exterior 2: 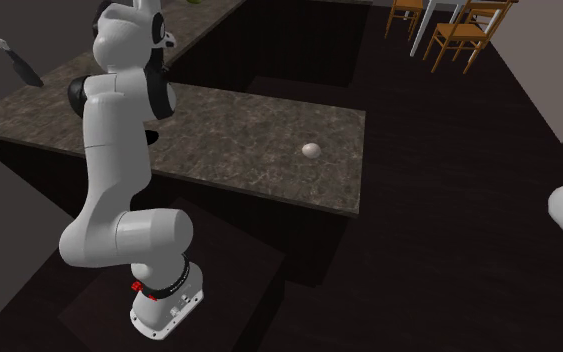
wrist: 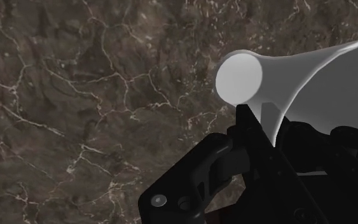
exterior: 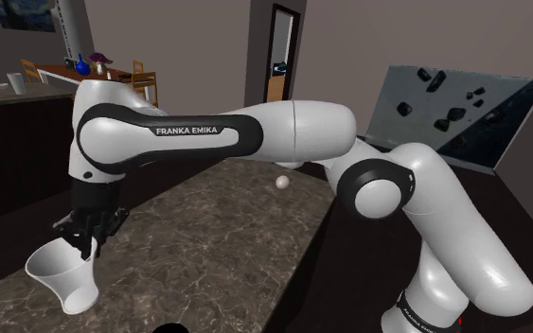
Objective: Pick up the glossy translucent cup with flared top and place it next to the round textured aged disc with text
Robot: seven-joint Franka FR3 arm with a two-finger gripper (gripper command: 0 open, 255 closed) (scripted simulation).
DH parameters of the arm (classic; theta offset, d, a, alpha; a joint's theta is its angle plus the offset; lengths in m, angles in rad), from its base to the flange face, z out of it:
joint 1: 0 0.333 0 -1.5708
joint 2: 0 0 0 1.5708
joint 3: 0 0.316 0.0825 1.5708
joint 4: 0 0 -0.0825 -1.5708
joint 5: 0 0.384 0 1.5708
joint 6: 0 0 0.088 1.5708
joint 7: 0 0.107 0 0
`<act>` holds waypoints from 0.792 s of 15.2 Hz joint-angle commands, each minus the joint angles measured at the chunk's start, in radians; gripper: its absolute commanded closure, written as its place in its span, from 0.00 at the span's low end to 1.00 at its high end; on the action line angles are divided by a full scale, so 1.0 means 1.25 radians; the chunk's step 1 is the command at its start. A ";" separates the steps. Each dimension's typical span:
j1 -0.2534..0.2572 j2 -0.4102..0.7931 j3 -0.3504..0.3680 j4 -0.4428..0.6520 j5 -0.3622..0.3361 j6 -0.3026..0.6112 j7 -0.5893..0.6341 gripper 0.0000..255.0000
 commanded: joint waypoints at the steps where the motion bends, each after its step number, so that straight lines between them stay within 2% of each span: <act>1: 0.000 0.001 0.000 -0.020 0.001 0.022 -0.005 1.00; 8: -0.002 0.003 0.001 -0.101 0.007 0.103 -0.024 1.00; 12: -0.002 0.003 0.001 -0.101 0.007 0.103 -0.024 1.00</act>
